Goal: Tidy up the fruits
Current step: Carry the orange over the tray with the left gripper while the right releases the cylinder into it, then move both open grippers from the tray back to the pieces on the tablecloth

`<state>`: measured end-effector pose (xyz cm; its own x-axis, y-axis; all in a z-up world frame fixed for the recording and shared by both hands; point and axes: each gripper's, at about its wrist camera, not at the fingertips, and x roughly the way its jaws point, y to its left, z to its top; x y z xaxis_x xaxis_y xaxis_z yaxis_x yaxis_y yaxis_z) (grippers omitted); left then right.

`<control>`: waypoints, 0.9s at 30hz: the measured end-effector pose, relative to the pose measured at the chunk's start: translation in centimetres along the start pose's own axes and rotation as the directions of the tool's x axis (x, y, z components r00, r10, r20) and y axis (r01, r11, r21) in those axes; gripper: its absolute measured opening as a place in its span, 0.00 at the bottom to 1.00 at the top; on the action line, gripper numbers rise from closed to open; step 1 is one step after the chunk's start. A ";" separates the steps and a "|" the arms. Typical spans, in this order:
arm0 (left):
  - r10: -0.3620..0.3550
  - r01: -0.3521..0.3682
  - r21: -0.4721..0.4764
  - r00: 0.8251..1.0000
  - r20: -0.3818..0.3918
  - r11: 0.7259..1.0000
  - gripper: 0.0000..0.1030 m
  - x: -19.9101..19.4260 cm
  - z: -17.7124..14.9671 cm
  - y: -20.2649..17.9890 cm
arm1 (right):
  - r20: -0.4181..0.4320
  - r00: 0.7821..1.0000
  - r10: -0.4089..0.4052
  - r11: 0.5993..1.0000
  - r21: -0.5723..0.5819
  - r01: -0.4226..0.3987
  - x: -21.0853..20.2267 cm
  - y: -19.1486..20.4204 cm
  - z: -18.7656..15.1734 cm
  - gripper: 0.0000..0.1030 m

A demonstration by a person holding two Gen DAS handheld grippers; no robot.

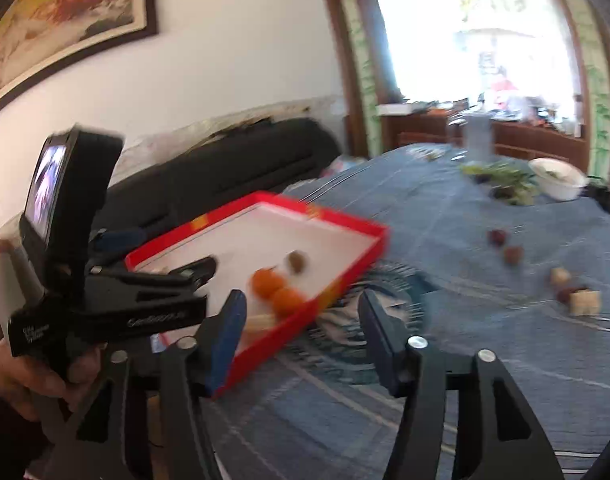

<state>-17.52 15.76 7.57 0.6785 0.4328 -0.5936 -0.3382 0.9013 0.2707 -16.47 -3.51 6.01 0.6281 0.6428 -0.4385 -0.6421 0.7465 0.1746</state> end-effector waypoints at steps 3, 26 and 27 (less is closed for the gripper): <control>-0.055 0.055 0.015 0.997 0.051 0.998 0.98 -2.2 1.0 -1.6 | 0.057 0.995 -0.079 0.997 0.028 0.077 -2.7 -2.3 0.8 0.67; -0.208 0.190 0.095 0.947 0.244 0.977 1.00 -12.6 5.0 -7.9 | 0.239 0.856 -0.459 0.884 0.220 0.412 -15.9 -11.7 2.7 0.77; -0.210 0.191 0.098 0.946 0.245 0.977 1.00 -12.7 5.0 -8.2 | 0.243 0.852 -0.464 0.882 0.221 0.417 -16.0 -11.8 2.7 0.77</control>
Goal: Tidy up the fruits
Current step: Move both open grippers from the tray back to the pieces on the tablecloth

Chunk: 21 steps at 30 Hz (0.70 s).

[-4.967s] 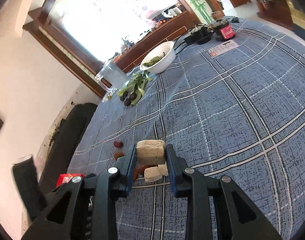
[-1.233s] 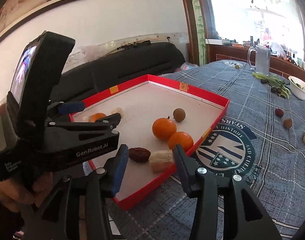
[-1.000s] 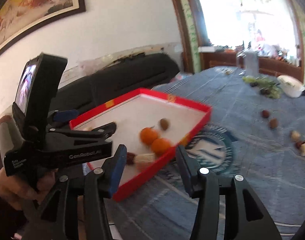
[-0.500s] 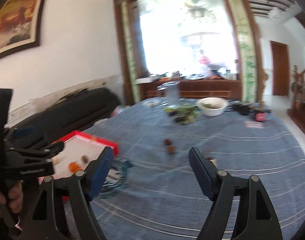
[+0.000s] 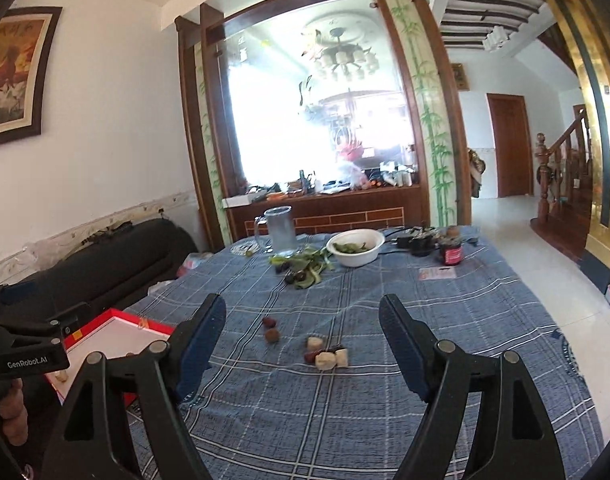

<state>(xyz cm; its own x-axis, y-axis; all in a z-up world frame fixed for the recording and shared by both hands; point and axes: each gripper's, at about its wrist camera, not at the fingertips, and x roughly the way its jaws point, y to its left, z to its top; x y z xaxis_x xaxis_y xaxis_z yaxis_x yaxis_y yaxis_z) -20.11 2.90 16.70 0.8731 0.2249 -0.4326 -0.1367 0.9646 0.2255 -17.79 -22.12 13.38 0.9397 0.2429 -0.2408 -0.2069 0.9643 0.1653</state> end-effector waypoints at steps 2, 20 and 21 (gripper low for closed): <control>-0.014 0.014 0.009 1.000 0.001 1.000 1.00 -0.2 0.2 -0.7 | 0.008 1.000 -0.014 1.000 -0.002 0.015 -0.2 -0.3 0.1 0.77; -0.120 0.117 0.097 0.992 0.025 0.988 1.00 -1.2 1.2 -7.0 | 0.040 0.993 -0.111 0.992 0.063 0.108 -2.1 -5.8 0.6 0.77; -0.120 0.117 0.097 0.993 0.023 0.988 1.00 -1.2 1.2 -7.0 | 0.039 0.993 -0.110 0.992 0.066 0.107 -2.1 -5.9 0.5 0.77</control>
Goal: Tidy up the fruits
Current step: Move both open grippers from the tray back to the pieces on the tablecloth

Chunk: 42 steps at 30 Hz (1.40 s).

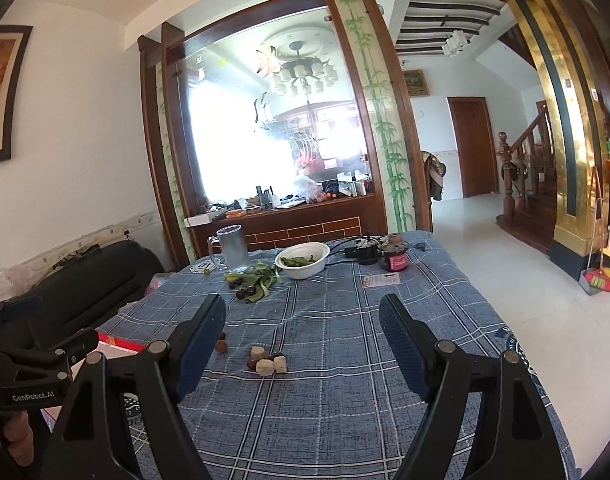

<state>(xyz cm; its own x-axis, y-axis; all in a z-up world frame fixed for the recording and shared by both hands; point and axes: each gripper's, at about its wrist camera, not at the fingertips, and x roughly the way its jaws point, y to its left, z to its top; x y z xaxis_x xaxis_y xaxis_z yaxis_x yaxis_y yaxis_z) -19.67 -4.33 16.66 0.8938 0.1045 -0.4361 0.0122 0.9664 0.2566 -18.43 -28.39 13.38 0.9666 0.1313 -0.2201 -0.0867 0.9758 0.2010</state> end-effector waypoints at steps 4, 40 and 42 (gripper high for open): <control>0.002 -0.002 -0.008 1.000 -0.009 1.000 1.00 0.2 0.1 0.0 | -0.010 1.000 0.004 1.000 0.009 -0.004 0.2 -0.3 -0.1 0.77; 0.058 -0.061 -0.104 0.998 -0.029 0.993 1.00 1.9 -1.9 6.4 | -0.064 0.998 0.027 0.995 -0.092 -0.033 1.3 4.2 -1.0 0.77; 0.055 -0.058 -0.096 0.998 -0.038 0.994 1.00 2.5 -2.1 6.3 | -0.073 0.997 0.027 0.995 -0.094 -0.034 1.6 4.3 -1.2 0.77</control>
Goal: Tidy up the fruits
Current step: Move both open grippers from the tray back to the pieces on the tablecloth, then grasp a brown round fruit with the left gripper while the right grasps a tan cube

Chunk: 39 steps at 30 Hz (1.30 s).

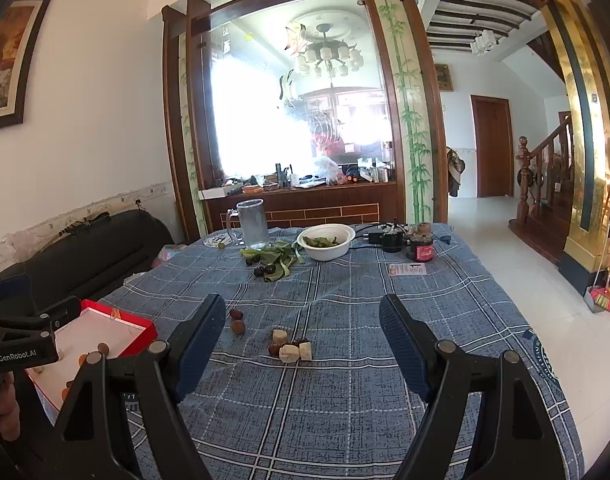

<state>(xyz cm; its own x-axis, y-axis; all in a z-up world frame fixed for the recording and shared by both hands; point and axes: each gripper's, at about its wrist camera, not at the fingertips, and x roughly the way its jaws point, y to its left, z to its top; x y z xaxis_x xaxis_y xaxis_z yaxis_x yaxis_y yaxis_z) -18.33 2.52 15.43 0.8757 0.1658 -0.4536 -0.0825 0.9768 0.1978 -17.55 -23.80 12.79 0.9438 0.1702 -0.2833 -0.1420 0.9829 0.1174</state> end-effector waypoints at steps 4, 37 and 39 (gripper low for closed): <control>-0.025 0.027 0.019 0.996 -0.088 0.999 1.00 2.9 -1.1 -0.1 | -0.052 0.999 -0.007 1.000 -0.011 0.007 1.6 -0.3 -0.5 0.77; -0.096 0.122 0.038 0.911 -0.401 0.992 1.00 18.2 -0.7 -3.8 | -0.581 0.775 0.249 0.968 0.162 -0.190 20.2 -0.1 -6.4 0.46; -0.100 0.128 0.043 0.911 -0.401 0.991 1.00 18.6 -0.4 -4.0 | -0.580 0.784 0.221 0.975 0.148 -0.165 20.4 -0.2 -6.2 0.43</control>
<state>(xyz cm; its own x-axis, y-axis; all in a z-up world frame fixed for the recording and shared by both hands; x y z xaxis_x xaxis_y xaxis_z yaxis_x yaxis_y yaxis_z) -1.89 1.72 5.80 0.6147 0.1076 -0.7814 0.0509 0.9832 0.1754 -0.09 -20.04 1.09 0.5353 0.3914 -0.7485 -0.2500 0.9199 0.3022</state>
